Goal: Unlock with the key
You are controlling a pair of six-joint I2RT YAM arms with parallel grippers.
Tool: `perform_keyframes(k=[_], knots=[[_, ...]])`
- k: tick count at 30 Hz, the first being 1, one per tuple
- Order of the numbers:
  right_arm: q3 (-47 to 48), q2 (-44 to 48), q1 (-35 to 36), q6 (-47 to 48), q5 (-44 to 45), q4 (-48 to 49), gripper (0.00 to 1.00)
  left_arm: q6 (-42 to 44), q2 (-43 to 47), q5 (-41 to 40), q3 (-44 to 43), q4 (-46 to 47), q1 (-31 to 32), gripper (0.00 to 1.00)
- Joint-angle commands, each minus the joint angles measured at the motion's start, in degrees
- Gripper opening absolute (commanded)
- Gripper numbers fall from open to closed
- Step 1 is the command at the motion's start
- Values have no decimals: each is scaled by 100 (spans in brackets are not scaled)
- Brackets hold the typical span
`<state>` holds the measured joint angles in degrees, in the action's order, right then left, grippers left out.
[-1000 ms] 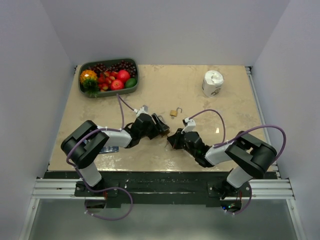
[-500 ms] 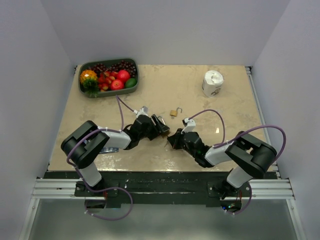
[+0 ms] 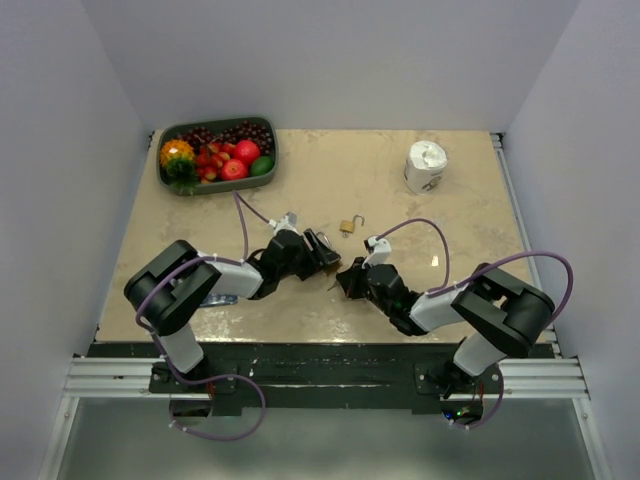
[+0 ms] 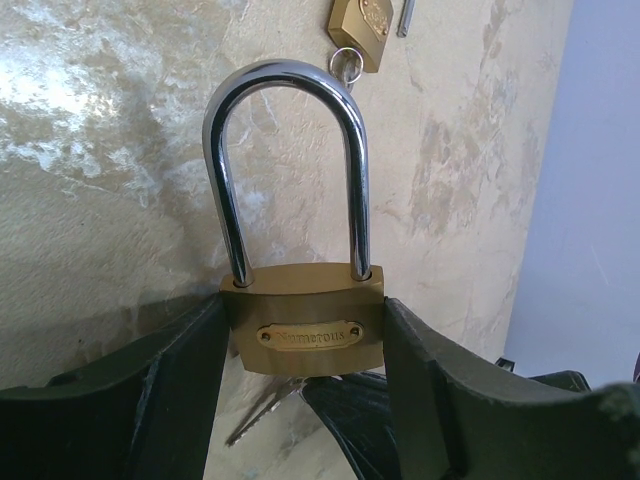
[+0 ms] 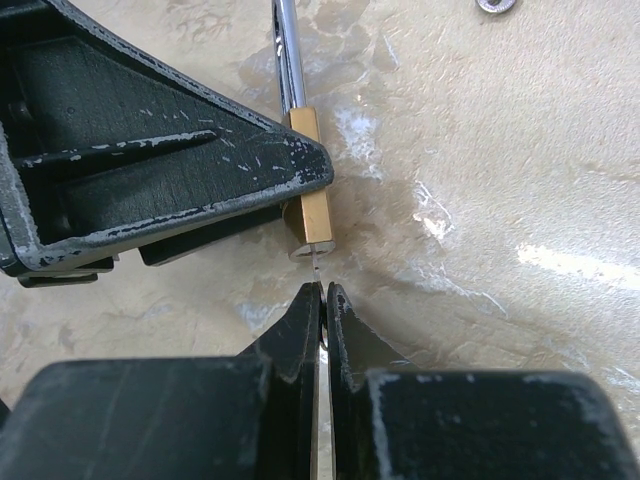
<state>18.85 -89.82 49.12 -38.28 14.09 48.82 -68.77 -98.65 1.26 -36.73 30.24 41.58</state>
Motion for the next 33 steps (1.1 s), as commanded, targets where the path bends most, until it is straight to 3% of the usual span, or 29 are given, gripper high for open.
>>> perform_keyframes(k=[1,33], knots=[[66,211,-61,269,762,374,0,110,-84,744,-27,465,174,0],[-303,967,-61,708,1729,532,0,760,-286,1263,-89,175,658,0]])
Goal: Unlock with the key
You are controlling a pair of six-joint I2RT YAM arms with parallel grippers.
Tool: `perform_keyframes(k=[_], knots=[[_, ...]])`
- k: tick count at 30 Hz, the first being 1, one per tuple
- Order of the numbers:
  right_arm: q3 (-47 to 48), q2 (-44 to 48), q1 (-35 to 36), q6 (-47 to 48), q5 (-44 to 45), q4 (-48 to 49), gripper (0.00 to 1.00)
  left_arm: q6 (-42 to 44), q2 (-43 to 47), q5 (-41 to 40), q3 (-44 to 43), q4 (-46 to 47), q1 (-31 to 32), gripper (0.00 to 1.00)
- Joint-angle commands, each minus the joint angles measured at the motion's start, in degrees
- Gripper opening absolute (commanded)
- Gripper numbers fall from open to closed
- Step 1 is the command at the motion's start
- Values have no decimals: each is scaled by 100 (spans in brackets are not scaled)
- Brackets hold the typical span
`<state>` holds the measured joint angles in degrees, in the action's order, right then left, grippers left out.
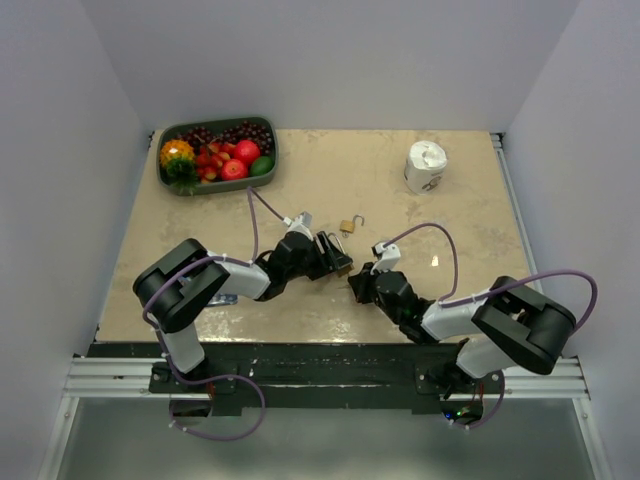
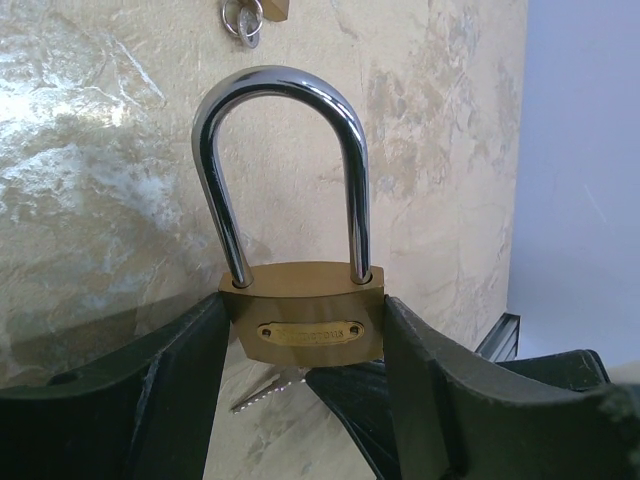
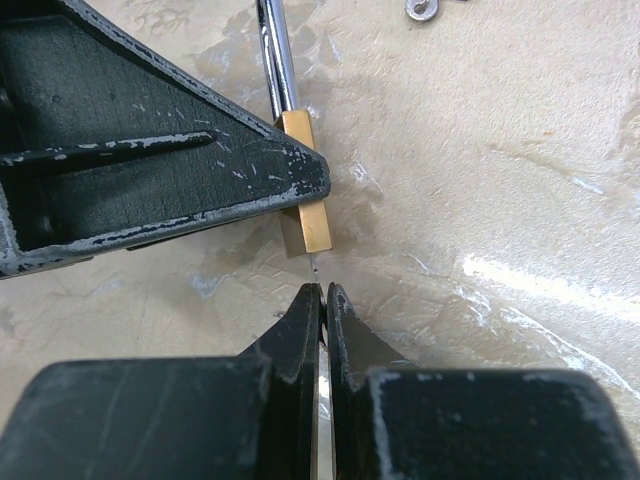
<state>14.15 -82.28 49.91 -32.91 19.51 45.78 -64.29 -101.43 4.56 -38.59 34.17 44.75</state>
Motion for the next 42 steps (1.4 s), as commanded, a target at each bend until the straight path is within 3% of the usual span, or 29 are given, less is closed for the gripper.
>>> perform_keyframes(k=[1,27,42], knots=[[167,204,-139,170,1187,854,0,303,0,933,97,-192,350,0],[334,361,-342,610,888,1416,0,417,-35,1311,396,-157,482,0],[351,503,-368,698,853,1750,0,558,-316,1495,88,-253,526,0]])
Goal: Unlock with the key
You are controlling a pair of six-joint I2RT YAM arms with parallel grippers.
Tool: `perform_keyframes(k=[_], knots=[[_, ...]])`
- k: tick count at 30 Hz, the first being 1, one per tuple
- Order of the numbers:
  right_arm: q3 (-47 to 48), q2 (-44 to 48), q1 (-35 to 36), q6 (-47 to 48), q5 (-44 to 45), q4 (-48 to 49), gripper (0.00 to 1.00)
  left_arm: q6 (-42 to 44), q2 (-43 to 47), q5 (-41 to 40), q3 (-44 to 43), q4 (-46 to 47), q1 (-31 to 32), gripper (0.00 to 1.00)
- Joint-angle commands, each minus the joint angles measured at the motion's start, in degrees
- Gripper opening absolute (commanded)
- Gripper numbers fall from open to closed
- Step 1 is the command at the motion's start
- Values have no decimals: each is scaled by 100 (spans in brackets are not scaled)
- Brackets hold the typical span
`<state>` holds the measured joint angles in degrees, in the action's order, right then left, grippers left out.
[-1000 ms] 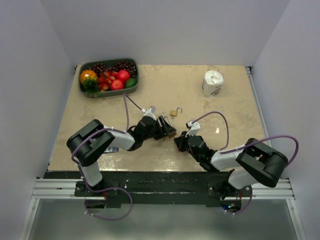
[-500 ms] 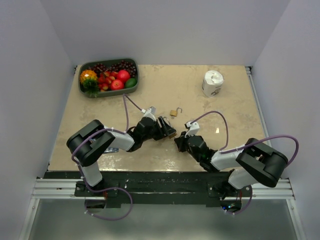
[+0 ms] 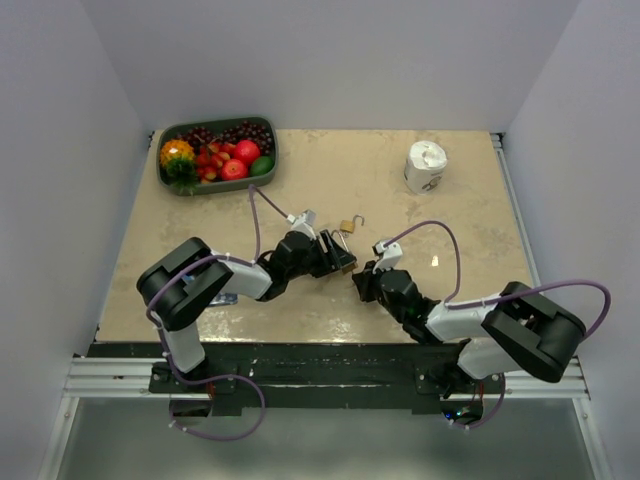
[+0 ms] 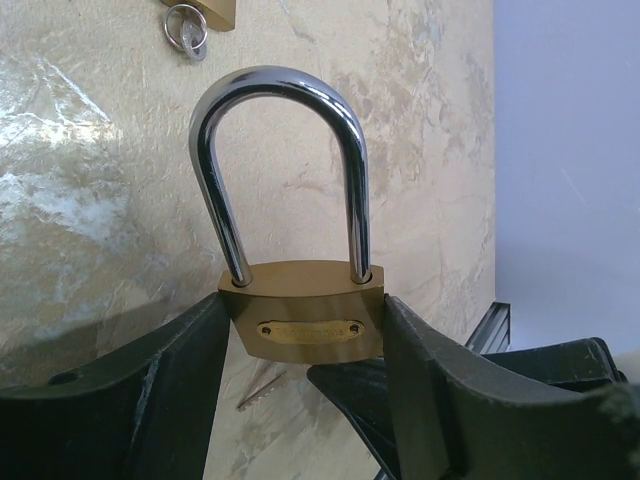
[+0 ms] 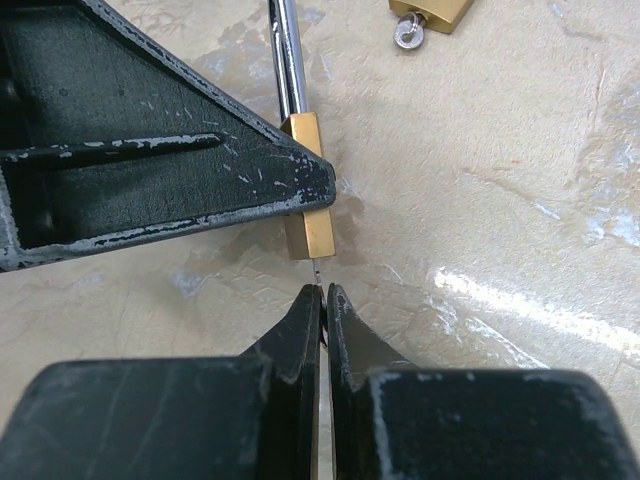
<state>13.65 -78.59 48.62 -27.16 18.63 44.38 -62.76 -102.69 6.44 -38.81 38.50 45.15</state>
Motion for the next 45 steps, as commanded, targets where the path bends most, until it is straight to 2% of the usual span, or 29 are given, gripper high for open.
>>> perform_keyframes(k=[1,24,33,38,45], knots=[[410,90,-248,123,949,1934,0,423,-190,1299,101,-695,495,0],[595,-570,-503,-150,1072,2760,0,265,-269,1404,40,-511,627,0],[534,-219,-845,-755,274,2216,0,203,-154,1404,286,-71,601,0],[279,-78,-1179,-1247,-341,2198,0,203,-67,1448,444,219,574,0],[94,-16,-1408,-1582,-773,2189,0,317,83,1457,523,325,566,0]])
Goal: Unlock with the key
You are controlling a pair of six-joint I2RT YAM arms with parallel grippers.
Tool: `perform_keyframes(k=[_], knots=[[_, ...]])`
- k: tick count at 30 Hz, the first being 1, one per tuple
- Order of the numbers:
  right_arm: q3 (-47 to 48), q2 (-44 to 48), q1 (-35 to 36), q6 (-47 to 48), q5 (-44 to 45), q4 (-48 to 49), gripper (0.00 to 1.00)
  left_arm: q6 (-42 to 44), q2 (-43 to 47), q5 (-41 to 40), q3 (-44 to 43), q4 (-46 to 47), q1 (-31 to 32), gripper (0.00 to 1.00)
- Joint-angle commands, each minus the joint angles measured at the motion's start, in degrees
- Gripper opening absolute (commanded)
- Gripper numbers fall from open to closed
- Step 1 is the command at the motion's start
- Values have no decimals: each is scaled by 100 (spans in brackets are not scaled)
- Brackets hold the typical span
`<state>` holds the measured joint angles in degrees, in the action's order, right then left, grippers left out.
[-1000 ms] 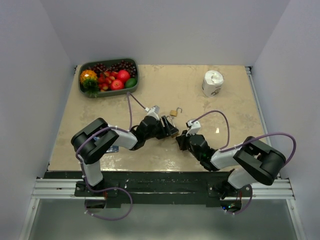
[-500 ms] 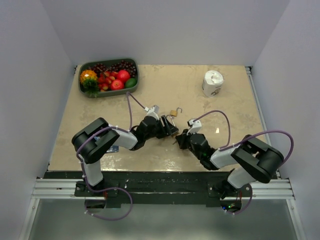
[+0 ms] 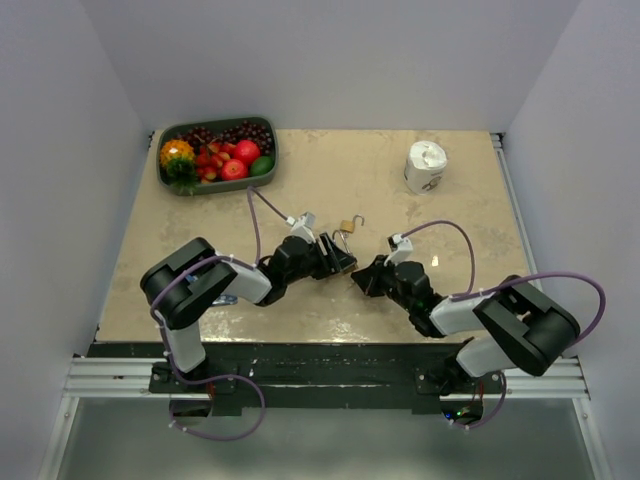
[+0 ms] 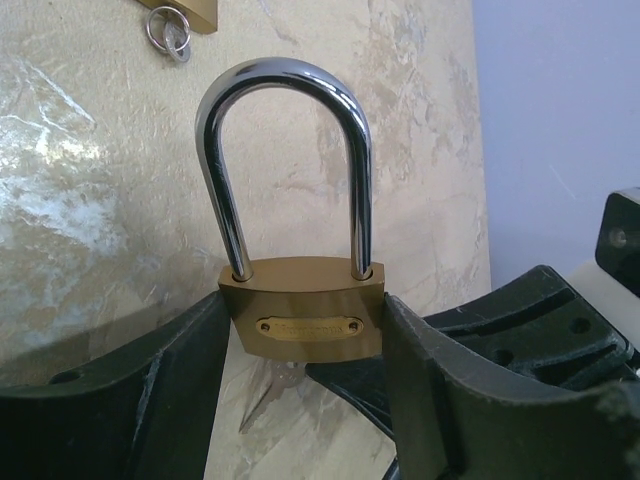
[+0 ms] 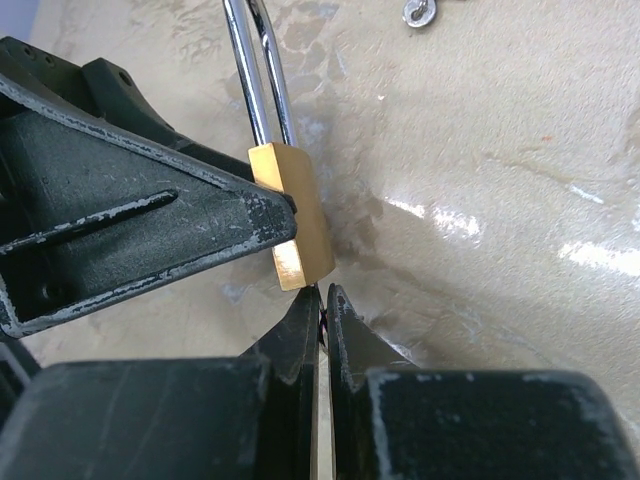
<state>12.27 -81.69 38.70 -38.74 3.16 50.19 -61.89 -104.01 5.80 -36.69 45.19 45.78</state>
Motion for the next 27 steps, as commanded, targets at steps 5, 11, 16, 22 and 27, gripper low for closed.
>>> perform_keyframes(k=[5,11,16,22,27], knots=[[118,259,-582,-652,537,1783,0,317,407,1520,452,-204,485,0],[100,206,-723,-792,291,1897,0,423,565,1582,575,-37,476,0],[82,48,-828,-907,80,2125,0,423,618,1643,689,174,476,0],[38,-198,-978,-1135,-219,2494,0,485,706,1670,768,341,485,0],[56,-374,-1031,-1215,-298,2671,0,572,733,1722,742,289,476,0]])
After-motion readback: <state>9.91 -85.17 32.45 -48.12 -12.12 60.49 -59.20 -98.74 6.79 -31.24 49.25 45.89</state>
